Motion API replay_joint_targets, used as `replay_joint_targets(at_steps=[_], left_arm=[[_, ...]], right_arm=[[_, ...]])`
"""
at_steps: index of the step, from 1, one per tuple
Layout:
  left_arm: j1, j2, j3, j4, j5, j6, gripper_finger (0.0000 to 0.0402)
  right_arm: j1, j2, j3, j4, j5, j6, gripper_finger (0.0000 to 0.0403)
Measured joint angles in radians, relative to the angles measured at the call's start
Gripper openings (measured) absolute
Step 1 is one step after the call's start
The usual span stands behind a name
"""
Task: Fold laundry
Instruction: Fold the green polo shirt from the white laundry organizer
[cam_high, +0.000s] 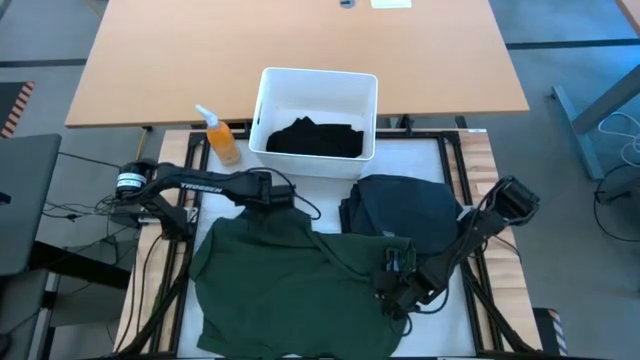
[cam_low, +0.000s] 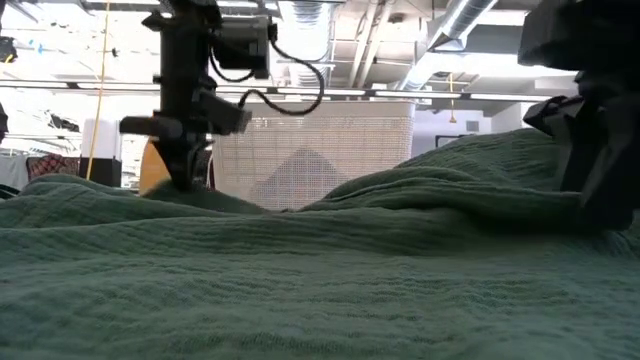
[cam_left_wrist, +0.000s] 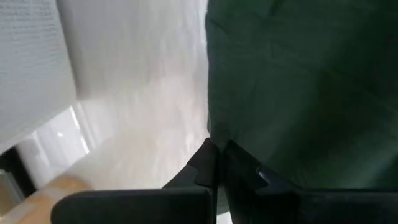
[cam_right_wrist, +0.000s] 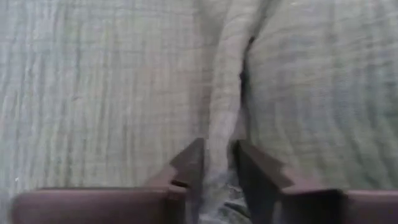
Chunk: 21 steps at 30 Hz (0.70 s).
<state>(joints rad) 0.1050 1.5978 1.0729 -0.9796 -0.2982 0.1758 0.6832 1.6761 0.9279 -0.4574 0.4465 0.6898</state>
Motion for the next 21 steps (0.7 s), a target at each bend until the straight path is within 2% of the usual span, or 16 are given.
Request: replay_joint_targets(at_steps=[4, 5, 12, 16, 21], left_arm=[[-0.054, 0.0, 0.089, -0.124, -0.035, -0.009, 0.0], [-0.069, 0.0, 0.112, -0.156, -0.044, -0.015, 0.0], [-0.215, -0.001, 0.281, -0.335, -0.055, -0.109, 0.0], [-0.325, -0.001, 0.331, -0.439, -0.077, -0.202, 0.0], [-0.47, -0.002, 0.362, -0.529, -0.08, -0.363, 0.0]], right_arm=[[-0.014, -0.025, 0.0, -0.022, -0.004, 0.002, 0.0031], [-0.016, -0.036, 0.0, -0.032, -0.007, 0.002, 0.002], [-0.024, -0.114, 0.0, -0.102, -0.032, 0.028, 0.0033], [-0.017, -0.14, 0.0, -0.121, -0.063, 0.028, 0.0018], [-0.016, -0.16, 0.0, -0.131, -0.099, 0.038, 0.0022]])
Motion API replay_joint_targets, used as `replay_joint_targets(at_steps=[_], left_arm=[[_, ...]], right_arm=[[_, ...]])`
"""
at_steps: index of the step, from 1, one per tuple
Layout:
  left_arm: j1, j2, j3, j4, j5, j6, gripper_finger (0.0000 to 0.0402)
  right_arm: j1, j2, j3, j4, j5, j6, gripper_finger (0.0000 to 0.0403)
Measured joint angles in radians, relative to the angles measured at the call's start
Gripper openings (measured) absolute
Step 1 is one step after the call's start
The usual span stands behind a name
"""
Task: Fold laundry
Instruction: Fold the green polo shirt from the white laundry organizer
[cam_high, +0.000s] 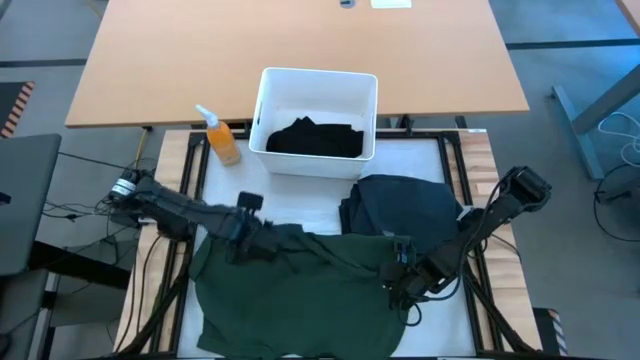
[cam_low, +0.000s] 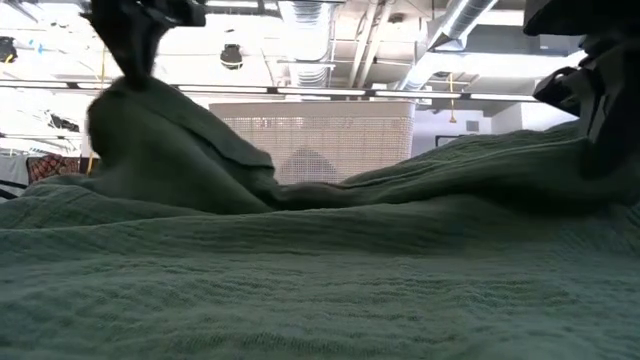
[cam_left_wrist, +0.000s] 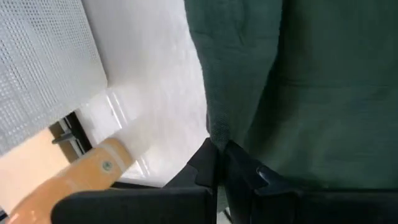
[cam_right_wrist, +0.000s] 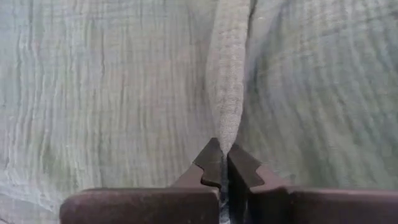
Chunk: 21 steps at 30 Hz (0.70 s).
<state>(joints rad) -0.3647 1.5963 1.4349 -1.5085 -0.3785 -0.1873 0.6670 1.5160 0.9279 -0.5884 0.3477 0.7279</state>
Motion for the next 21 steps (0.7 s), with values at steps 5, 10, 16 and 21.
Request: replay_joint_targets(at_steps=[5, 10, 16, 21], left_arm=[[-0.133, 0.0, -0.012, -0.008, 0.105, -0.164, 0.0], [-0.251, 0.0, -0.101, 0.045, 0.184, -0.333, 0.0], [-0.343, 0.0, -0.3, 0.334, 0.317, -0.441, 0.0], [-0.363, 0.0, -0.438, 0.48, 0.265, -0.575, 0.0008]], right_arm=[[0.0, 0.002, 0.0, -0.007, -0.04, 0.036, 0.0029], [0.008, 0.003, 0.0, 0.001, -0.094, 0.061, 0.0022], [0.013, 0.003, 0.0, 0.032, -0.138, 0.085, 0.0035], [0.013, 0.003, 0.0, 0.066, -0.138, 0.087, 0.0044]])
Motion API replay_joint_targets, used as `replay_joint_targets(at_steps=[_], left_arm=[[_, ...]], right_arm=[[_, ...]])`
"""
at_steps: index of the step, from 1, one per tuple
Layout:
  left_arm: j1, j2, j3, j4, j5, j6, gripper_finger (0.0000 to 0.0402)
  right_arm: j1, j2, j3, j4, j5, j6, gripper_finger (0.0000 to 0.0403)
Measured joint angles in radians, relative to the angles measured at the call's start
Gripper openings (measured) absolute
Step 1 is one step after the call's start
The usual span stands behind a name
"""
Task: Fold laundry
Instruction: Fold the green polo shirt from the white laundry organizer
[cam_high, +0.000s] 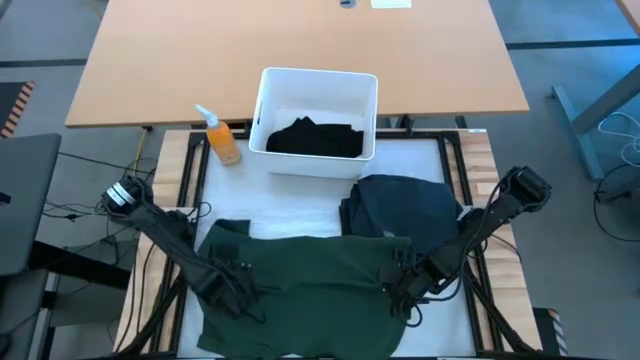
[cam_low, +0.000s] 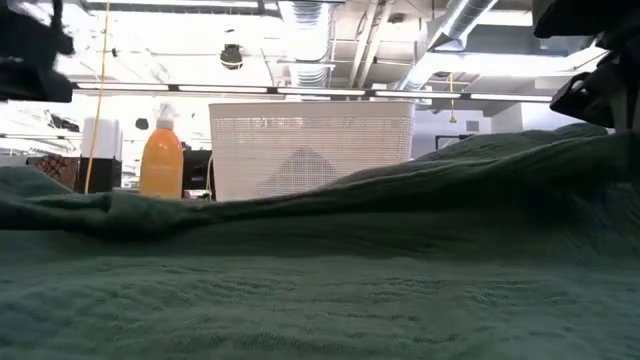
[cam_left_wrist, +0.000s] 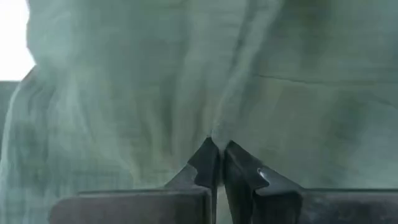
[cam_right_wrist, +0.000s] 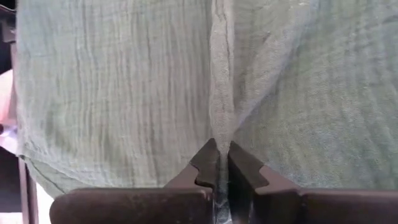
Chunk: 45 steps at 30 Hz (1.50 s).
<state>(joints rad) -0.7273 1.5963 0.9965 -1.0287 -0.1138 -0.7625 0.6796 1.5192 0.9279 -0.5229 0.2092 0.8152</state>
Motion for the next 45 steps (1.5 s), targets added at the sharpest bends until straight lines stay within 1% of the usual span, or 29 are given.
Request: replay_joint_targets(at_steps=[2, 4, 8, 11, 13, 16, 18, 19, 22, 24, 26, 29, 32, 35, 40, 42, 45], left_arm=[[0.005, 0.0, -0.024, -0.004, -0.004, -0.036, 0.0021], [0.005, 0.0, -0.028, -0.021, 0.0, -0.045, 0.0037], [0.005, 0.0, 0.009, -0.096, 0.003, -0.044, 0.0072], [0.005, 0.0, 0.057, -0.165, 0.0, -0.034, 0.0092], [0.005, 0.0, 0.098, -0.219, -0.011, -0.027, 0.0101], [0.005, 0.0, 0.165, -0.305, -0.081, -0.025, 0.0108], [0.005, -0.008, 0.202, -0.346, -0.139, -0.024, 0.0108], [0.009, -0.014, 0.216, -0.359, -0.169, -0.024, 0.0108], [0.032, -0.039, 0.22, -0.359, -0.243, -0.024, 0.0107], [0.064, -0.053, 0.195, -0.339, -0.261, -0.025, 0.0103], [0.099, -0.058, 0.154, -0.311, -0.262, -0.021, 0.0101], [0.151, -0.06, 0.077, -0.237, -0.268, 0.023, 0.0097], [0.208, -0.06, -0.014, -0.147, -0.264, 0.071, 0.0096], [0.268, -0.06, -0.111, -0.075, -0.252, 0.108, 0.0096], [0.363, -0.06, -0.266, 0.051, -0.145, 0.149, 0.0096], [0.387, -0.066, -0.31, 0.084, -0.138, 0.145, 0.0095], [0.408, -0.065, -0.344, 0.077, -0.194, 0.103, 0.0095]], right_arm=[[-0.003, 0.0, 0.001, 0.006, -0.011, 0.006, 0.0049], [-0.012, -0.001, 0.014, -0.019, -0.052, 0.019, 0.0056], [-0.027, -0.003, 0.101, -0.156, -0.129, 0.026, 0.0067], [-0.026, -0.003, 0.17, -0.268, -0.126, -0.002, 0.0069], [-0.025, -0.003, 0.215, -0.327, -0.092, -0.034, 0.0069], [-0.038, -0.003, 0.26, -0.37, -0.025, -0.079, 0.0069], [-0.056, -0.003, 0.276, -0.373, -0.019, -0.104, 0.0069], [-0.065, -0.003, 0.279, -0.373, -0.026, -0.106, 0.0069], [-0.089, -0.003, 0.28, -0.381, -0.114, -0.107, 0.0069], [-0.089, -0.003, 0.28, -0.391, -0.148, -0.106, 0.0069], [-0.085, -0.003, 0.28, -0.392, -0.154, -0.106, 0.0069], [-0.07, -0.003, 0.28, -0.394, -0.156, -0.084, 0.0074], [-0.06, -0.003, 0.28, -0.401, -0.158, -0.083, 0.0088], [-0.063, -0.003, 0.28, -0.421, -0.156, -0.122, 0.011], [-0.12, -0.003, 0.28, -0.476, -0.132, -0.171, 0.0152], [-0.145, -0.003, 0.28, -0.496, -0.113, -0.209, 0.0168], [-0.179, 0.0, 0.279, -0.457, -0.003, -0.289, 0.0185]])
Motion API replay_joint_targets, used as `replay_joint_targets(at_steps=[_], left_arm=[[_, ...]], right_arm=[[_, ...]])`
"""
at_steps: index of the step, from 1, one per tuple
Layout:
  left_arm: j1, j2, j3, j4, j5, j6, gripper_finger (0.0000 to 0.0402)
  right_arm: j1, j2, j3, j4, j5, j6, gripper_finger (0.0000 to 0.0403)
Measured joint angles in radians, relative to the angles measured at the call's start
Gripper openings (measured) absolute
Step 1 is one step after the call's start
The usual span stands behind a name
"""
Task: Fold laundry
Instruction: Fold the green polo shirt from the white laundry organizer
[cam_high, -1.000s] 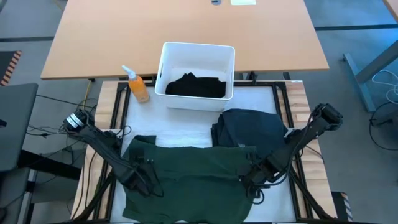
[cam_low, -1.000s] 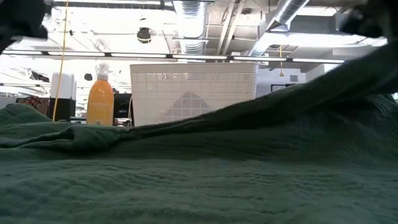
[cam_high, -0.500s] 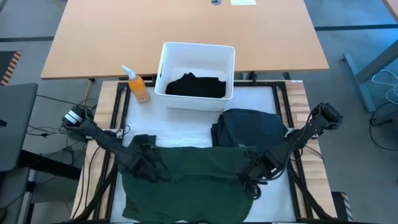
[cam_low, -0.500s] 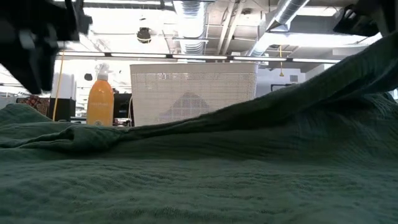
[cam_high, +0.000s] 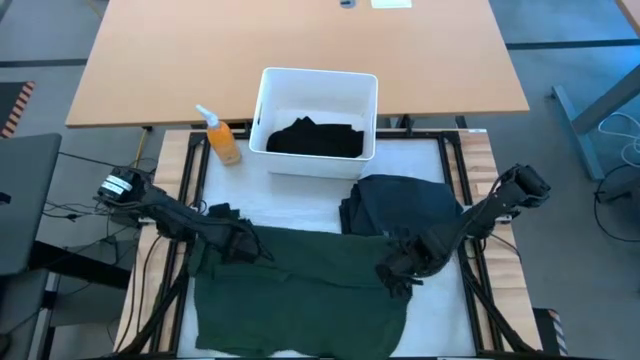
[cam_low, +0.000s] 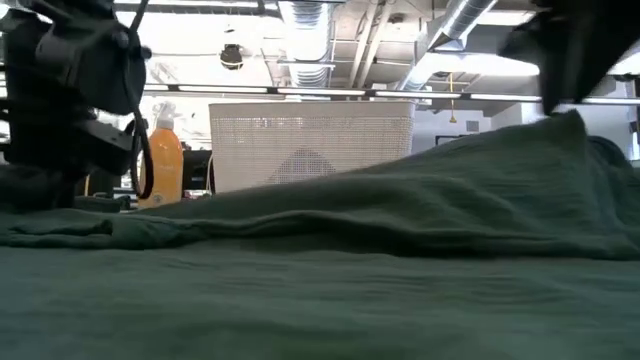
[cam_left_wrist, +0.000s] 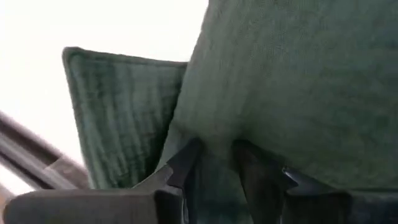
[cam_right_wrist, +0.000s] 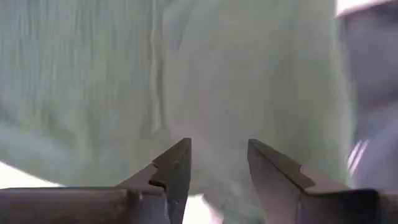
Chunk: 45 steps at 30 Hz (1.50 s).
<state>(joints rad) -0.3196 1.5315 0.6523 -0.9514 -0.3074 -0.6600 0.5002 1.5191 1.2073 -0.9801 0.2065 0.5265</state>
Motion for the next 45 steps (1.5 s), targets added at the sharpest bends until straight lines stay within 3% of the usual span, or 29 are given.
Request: replay_joint_targets(at_steps=[4, 7, 11, 18, 26, 33, 35, 41, 45], left_arm=[[0.017, 0.001, -0.004, -0.004, -0.114, -0.087, 0.0095], [0.039, 0.0, -0.004, 0.009, -0.137, -0.117, 0.0095], [0.061, 0.0, -0.004, 0.016, -0.14, -0.102, 0.0095], [0.062, -0.002, -0.004, 0.034, -0.177, -0.081, 0.0095], [0.05, -0.033, 0.067, -0.003, -0.257, -0.05, 0.0096], [0.034, -0.217, 0.216, -0.13, -0.344, 0.021, 0.0096], [0.017, -0.285, 0.251, -0.138, -0.301, 0.067, 0.0096], [-0.121, -0.468, 0.259, -0.038, 0.056, 0.092, 0.0096], [-0.325, -0.504, 0.227, 0.147, 0.126, 0.072, 0.0096]], right_arm=[[-0.079, 0.007, -0.045, 0.129, 0.03, -0.101, 0.0193], [-0.143, 0.007, -0.099, 0.178, 0.032, -0.117, 0.019], [-0.202, 0.007, -0.139, 0.105, 0.026, -0.061, 0.0183], [-0.196, -0.004, -0.135, 0.025, 0.027, -0.011, 0.0178], [-0.165, -0.009, -0.014, 0.0, 0.026, -0.038, 0.0177], [-0.135, -0.011, 0.161, -0.073, 0.026, -0.056, 0.0177], [-0.097, -0.011, 0.185, -0.04, 0.008, -0.056, 0.0177], [0.093, 0.0, 0.151, 0.25, -0.029, -0.041, 0.0177], [0.223, 0.064, 0.149, 0.394, 0.048, -0.046, 0.0177]])
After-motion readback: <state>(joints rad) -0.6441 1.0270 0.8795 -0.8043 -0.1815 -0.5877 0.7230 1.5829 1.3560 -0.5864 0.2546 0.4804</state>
